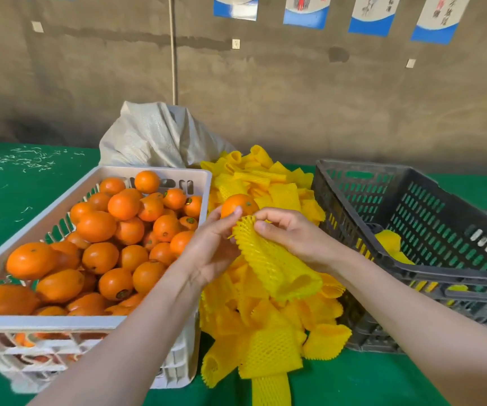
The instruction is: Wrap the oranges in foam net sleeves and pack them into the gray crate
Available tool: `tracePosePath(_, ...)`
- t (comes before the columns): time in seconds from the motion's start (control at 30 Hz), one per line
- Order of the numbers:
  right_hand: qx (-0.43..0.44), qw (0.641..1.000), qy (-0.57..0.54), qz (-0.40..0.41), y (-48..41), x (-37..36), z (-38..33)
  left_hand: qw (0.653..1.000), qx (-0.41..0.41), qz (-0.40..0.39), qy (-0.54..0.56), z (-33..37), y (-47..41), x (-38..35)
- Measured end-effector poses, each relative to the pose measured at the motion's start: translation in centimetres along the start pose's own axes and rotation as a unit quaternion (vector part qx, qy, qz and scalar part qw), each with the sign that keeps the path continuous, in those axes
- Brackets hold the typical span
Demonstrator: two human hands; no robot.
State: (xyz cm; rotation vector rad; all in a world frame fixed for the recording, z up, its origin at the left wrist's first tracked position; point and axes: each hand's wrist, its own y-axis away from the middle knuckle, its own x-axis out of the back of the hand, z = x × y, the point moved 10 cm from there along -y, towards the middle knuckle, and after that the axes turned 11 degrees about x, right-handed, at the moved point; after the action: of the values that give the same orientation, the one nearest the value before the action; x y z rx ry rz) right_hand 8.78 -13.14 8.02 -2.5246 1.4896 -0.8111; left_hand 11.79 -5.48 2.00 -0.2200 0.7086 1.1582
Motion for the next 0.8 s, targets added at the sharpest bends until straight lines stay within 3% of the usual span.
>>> tracePosePath(0.13, -0.002, 0.997, -0.034, 0.068, 1.0, 1.2, 1.1, 0.994, -0.018, 0.032, 0.106, -2.4, -0.8, -1.3)
tracePosePath(0.27, 0.051, 0.983, 0.073, 0.16, 2.1, 3.0, 0.8, 0.985, -0.063, 0.089, 0.136, -3.3, -0.5, -1.4)
tracePosePath(0.43, 0.11, 0.963, 0.12, 0.213, 3.2, 4.4, -0.2, 0.987, -0.103, 0.091, 0.089, -2.9, -0.1, -2.8)
tracePosePath(0.67, 0.053, 0.952, 0.02, 0.302, 4.2, 7.8, 1.4, 0.991, -0.109, 0.033, 0.065, -3.5, 0.1, -5.7)
tracePosePath(0.73, 0.053, 0.942, 0.01, 0.331, 4.7, 8.1, 1.5, 0.992, -0.121, 0.028, 0.003, -3.3, 0.5, -6.5)
tracePosePath(0.8, 0.047, 0.936, 0.036, 0.347, 4.8, 8.0, 1.3, 0.985, -0.138, 0.08, -0.069, -3.0, 0.7, -6.3)
